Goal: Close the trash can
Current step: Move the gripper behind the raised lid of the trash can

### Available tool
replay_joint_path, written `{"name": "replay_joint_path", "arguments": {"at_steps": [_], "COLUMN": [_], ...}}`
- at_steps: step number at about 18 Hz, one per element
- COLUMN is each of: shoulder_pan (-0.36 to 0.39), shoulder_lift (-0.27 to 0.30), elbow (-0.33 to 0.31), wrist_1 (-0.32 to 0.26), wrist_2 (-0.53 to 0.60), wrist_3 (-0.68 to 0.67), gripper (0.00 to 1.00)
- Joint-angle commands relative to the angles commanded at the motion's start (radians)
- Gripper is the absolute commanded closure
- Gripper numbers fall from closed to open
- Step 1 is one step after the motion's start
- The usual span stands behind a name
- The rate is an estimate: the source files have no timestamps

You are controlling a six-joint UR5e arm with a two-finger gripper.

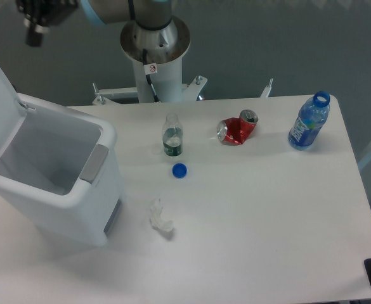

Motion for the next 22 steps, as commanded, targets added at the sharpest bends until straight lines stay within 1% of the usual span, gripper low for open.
{"name": "replay_joint_path", "arguments": {"at_steps": [2, 5, 7, 10, 15, 17, 22], "shoulder_pan": [-0.018, -0.064, -0.075, -0.094, -0.126, -0.13, -0.129], "shoulder_lift": [-0.015, -0.02, -0.029, -0.058, -0.107, -0.117, -0.126], "elbow": [0.002, 0.005, 0.005, 0.014, 0.043, 0.057, 0.069], "wrist_1": [0.014, 0.015, 0.015, 0.018, 0.057, 0.074, 0.08], "wrist_2": [-0.017, -0.02, -0.02, -0.02, -0.019, -0.017, -0.011], "wrist_3": [0.005, 0.009, 0.011, 0.011, -0.002, -0.012, -0.023], "gripper": [0.93, 0.93, 0.93, 0.93, 0.93, 0.93, 0.93]}}
